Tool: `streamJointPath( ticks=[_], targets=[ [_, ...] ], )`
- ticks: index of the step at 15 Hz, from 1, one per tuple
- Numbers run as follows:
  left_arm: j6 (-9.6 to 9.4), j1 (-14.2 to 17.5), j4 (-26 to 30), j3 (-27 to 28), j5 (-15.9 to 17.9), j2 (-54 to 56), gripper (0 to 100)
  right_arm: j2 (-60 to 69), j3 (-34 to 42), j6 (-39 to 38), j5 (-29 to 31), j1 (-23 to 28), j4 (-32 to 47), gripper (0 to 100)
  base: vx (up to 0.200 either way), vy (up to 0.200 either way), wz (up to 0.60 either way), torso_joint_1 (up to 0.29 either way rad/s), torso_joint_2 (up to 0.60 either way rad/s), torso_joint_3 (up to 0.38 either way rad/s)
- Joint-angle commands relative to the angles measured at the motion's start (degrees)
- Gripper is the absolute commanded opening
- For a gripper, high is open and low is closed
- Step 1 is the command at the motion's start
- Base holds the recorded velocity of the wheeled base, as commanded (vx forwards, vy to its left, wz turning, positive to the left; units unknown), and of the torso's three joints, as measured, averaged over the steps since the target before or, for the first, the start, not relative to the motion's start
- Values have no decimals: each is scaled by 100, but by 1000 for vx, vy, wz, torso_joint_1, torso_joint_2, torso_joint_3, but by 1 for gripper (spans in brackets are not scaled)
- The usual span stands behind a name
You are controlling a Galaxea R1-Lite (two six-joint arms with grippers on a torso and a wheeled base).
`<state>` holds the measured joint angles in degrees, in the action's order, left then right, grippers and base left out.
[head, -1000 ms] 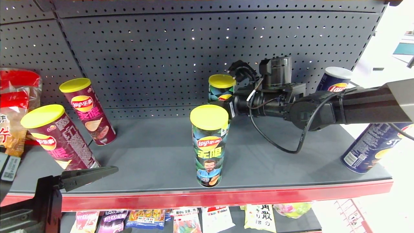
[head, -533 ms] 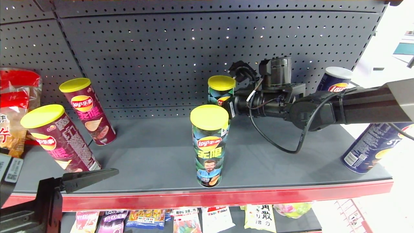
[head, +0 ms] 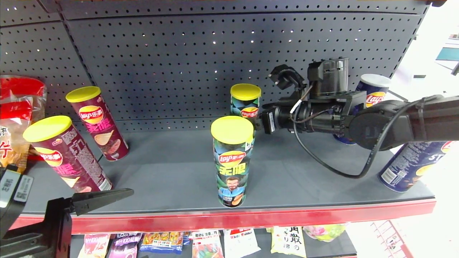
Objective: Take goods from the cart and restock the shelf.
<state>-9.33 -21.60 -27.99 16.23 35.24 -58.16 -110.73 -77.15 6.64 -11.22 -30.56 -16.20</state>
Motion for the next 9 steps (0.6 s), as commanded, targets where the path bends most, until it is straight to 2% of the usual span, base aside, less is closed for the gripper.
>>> streamJointPath(
  ticks=[1,4,9],
  targets=[
    [10,7,-5,12,-17,-37,100,332,245,4,14,6,-6,100,0,0,0,0,0,0],
    [10,7,-5,30,-17,-46,100,649,596,-76,49,6,-6,100,0,0,0,0,0,0],
    [10,7,-5,74,-35,-160,100,1396,1633,-207,251,200,-6,100,0,0,0,0,0,0]
  ],
)
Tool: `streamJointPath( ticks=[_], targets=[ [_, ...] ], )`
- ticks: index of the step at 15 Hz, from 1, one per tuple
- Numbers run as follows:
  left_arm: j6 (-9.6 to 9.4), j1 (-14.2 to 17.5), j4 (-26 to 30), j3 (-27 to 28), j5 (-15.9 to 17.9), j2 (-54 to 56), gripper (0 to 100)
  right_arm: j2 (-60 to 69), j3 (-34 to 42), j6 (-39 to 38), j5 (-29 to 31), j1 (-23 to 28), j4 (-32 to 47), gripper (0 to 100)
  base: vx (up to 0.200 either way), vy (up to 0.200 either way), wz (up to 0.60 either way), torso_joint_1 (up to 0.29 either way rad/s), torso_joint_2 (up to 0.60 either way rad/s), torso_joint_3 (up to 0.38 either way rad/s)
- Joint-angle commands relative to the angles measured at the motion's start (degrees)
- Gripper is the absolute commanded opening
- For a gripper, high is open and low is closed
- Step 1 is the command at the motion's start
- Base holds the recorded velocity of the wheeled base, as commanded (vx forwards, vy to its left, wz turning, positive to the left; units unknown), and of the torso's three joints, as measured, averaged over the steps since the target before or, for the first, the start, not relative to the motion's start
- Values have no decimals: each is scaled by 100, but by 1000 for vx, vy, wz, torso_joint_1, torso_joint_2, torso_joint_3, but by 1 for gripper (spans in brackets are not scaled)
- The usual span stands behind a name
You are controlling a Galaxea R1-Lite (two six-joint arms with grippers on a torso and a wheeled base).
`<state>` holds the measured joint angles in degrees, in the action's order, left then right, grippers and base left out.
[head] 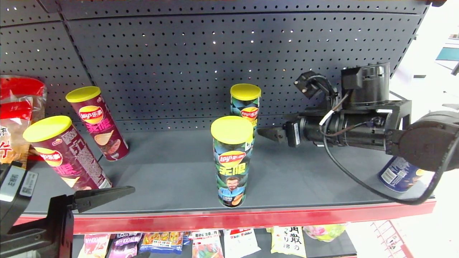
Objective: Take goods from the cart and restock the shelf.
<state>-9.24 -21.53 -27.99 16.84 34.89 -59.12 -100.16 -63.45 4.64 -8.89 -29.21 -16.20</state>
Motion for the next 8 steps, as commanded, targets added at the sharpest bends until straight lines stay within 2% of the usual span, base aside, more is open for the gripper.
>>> streamJointPath(
  ticks=[1,2,5,7,8],
  targets=[
    [1,0,-5,30,0,-117,100,568,606,-16,256,100,-6,100,0,0,0,0,0,0],
    [1,0,-22,48,-44,-187,100,814,896,-69,397,117,-6,100,0,0,0,0,0,0],
    [19,0,-5,206,-466,-451,100,2176,2135,-236,502,73,3,100,0,0,0,0,0,0],
    [151,0,-14,294,-685,-758,100,3538,3225,-210,484,73,3,100,0,0,0,0,0,0],
    [151,-9,-22,338,-782,-917,100,4066,3612,-192,476,82,3,100,0,0,0,0,0,0]
  ],
)
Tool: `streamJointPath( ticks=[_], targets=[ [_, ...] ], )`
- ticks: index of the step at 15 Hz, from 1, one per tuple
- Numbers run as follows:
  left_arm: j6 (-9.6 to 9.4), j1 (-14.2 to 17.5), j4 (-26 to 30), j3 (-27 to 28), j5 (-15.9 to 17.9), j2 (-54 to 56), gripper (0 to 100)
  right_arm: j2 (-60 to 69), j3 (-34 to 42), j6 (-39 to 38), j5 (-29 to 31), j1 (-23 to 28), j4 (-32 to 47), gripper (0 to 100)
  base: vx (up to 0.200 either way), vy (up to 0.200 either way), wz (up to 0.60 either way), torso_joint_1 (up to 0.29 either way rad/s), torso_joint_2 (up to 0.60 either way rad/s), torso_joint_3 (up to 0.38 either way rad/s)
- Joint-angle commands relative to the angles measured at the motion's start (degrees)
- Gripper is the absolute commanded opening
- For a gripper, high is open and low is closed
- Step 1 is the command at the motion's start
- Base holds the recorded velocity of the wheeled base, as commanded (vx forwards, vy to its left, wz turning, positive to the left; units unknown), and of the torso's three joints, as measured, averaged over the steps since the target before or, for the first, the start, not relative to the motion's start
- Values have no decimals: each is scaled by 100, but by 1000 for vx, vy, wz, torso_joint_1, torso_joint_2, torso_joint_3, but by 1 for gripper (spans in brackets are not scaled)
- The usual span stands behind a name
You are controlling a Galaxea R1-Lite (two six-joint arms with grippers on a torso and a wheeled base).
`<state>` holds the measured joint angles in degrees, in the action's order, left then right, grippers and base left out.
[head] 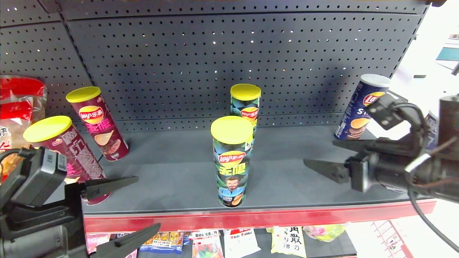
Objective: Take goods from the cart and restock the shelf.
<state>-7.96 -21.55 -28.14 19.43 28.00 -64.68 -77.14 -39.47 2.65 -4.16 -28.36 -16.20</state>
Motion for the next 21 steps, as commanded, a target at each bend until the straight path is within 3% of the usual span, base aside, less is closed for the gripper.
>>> streamJointPath(
  ticks=[1,2,3,4,6,8,12,16,19,21],
  targets=[
    [23,-7,-25,237,-190,-660,100,2704,1803,26,38,32,21,100,0,0,0,0,0,0],
    [23,-7,-25,395,-260,-888,100,3504,2216,105,143,41,82,100,0,0,0,0,0,0],
    [23,-7,-25,395,-260,-888,100,3504,2216,105,143,41,82,100,0,0,0,0,0,0],
    [5,-7,-34,623,-383,-1257,100,4585,2611,298,732,76,284,100,0,0,0,0,0,0],
    [-39,-24,-34,878,-612,-1749,100,5411,2392,263,1391,120,1119,100,0,0,0,0,0,0],
    [-215,-86,-43,966,-981,-2075,100,5737,2295,254,1435,155,1594,100,0,0,0,0,0,0],
    [-311,-323,-43,1203,-1165,-2611,100,5754,2304,201,1426,287,1673,100,0,0,0,0,0,0],
    [-320,-420,-43,1485,-1183,-3006,100,5719,2313,157,1426,287,1673,100,0,0,0,0,0,0],
    [-487,-437,-43,1493,-1201,-3208,100,5719,2348,149,1426,287,1690,100,0,0,0,0,0,0],
    [-487,-437,-52,1572,-1192,-3279,100,5719,2348,149,1426,287,1690,100,0,0,0,0,0,0]
  ],
)
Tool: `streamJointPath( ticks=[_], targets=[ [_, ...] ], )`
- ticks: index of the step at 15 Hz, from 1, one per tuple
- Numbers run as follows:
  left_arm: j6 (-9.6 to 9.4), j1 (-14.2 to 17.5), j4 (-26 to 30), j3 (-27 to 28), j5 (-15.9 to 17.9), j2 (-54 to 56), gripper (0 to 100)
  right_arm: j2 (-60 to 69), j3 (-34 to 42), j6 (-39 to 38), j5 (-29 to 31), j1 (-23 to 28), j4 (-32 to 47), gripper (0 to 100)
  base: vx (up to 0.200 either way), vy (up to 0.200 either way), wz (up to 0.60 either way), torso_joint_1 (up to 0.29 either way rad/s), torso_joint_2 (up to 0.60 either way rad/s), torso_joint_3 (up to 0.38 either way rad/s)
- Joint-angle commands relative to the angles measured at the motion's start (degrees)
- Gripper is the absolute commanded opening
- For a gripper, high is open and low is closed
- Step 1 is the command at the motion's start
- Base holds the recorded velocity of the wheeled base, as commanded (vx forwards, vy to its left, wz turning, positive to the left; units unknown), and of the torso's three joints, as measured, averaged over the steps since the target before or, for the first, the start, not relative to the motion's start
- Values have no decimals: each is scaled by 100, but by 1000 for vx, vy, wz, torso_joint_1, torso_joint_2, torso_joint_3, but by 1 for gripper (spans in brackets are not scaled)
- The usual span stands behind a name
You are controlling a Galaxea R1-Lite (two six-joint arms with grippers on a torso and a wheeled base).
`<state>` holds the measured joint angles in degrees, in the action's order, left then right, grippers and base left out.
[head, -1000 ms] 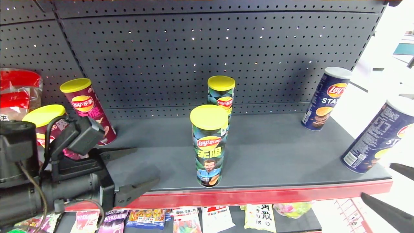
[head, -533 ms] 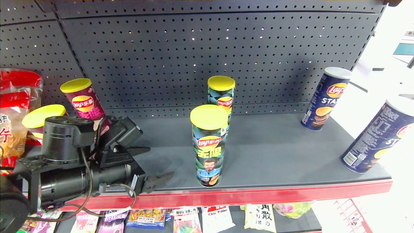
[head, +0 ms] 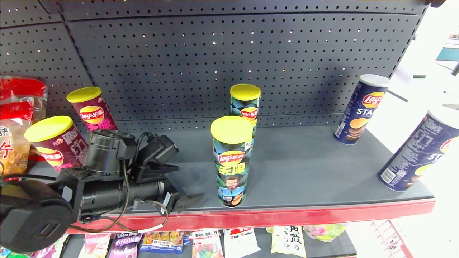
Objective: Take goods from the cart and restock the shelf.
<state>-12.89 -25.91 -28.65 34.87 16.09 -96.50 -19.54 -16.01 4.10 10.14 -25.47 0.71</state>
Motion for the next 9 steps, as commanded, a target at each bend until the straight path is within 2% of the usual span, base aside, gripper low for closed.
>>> streamJointPath(
  ticks=[1,9],
  targets=[
    [5,-2,-9,73,-1,-159,100,-41,1,3,5,-2,0,100,0,0,0,0,0,0],
    [40,-213,-18,627,8,-642,100,-50,19,3,5,-2,0,100,0,0,0,0,0,0]
  ],
)
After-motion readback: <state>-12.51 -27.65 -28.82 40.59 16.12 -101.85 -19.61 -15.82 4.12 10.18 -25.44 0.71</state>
